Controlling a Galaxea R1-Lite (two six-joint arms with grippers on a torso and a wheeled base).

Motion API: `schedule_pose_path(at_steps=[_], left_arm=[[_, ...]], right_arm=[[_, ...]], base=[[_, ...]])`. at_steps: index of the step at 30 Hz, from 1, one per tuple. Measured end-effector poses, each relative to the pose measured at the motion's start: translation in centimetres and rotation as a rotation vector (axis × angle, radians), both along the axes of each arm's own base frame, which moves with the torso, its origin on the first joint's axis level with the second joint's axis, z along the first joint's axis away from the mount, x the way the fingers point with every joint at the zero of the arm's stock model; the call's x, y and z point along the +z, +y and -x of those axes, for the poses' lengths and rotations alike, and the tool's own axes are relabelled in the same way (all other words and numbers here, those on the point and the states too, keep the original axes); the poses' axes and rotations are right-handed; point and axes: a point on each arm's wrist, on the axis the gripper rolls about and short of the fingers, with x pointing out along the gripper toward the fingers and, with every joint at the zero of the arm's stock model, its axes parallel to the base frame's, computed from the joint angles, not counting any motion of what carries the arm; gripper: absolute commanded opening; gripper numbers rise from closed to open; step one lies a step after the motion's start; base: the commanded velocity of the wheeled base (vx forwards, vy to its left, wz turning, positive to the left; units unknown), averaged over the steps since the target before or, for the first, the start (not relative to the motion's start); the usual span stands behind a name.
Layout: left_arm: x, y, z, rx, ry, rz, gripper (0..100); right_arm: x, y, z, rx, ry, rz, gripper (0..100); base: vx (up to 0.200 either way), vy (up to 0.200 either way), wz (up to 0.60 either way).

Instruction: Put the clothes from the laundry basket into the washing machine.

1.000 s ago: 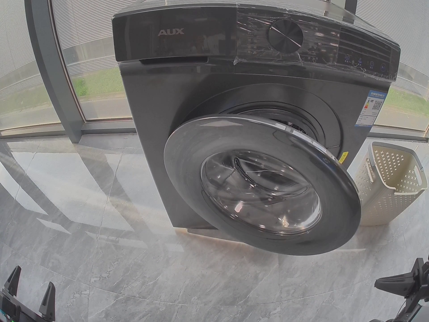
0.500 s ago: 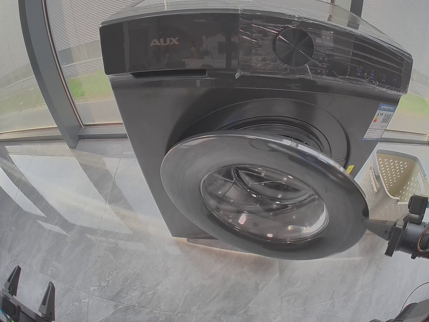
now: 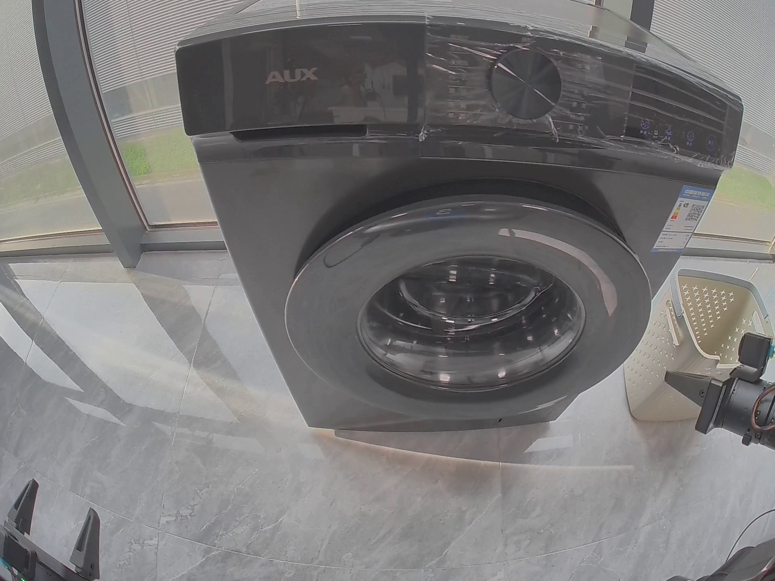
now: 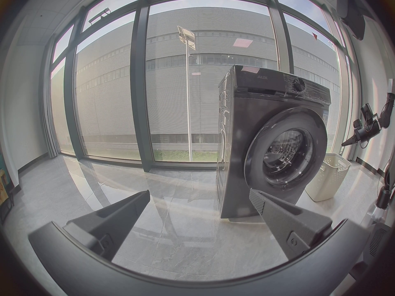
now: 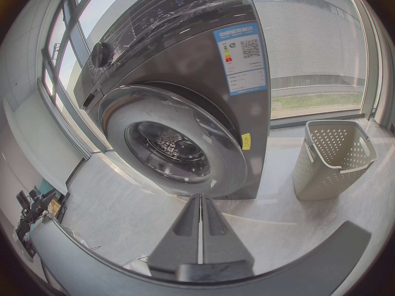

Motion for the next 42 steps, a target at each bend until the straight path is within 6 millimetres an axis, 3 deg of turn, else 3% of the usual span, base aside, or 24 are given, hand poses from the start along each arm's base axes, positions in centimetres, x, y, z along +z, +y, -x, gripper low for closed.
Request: schedule_pose_path(at_steps=[13,22,31,42], left_arm=[[0.0,0.0,0.0,0.0,0.0,-0.002,100],[0.0,0.0,0.0,0.0,0.001,-0.004,100],[0.0,0.0,0.0,0.0,0.0,-0.004,100],[0.0,0.0,0.0,0.0,0.001,-0.004,100]], right_arm=[[-2.1,2.3,1.6,0.192,0.086,-0.01,0],[-2.0,3.8,2.3,0.305,0.048,-0.045,0],[-1.4,4.3,1.2,0.301,0.0,-0.075,0],[-0.8,5.3,-2.0,0.272,-0.102,-0.086,0]], base=[[0.0,-0.015,0.0],[0.2,0.0,0.0],[0.067,0.0,0.0],[0.036,0.0,0.0]])
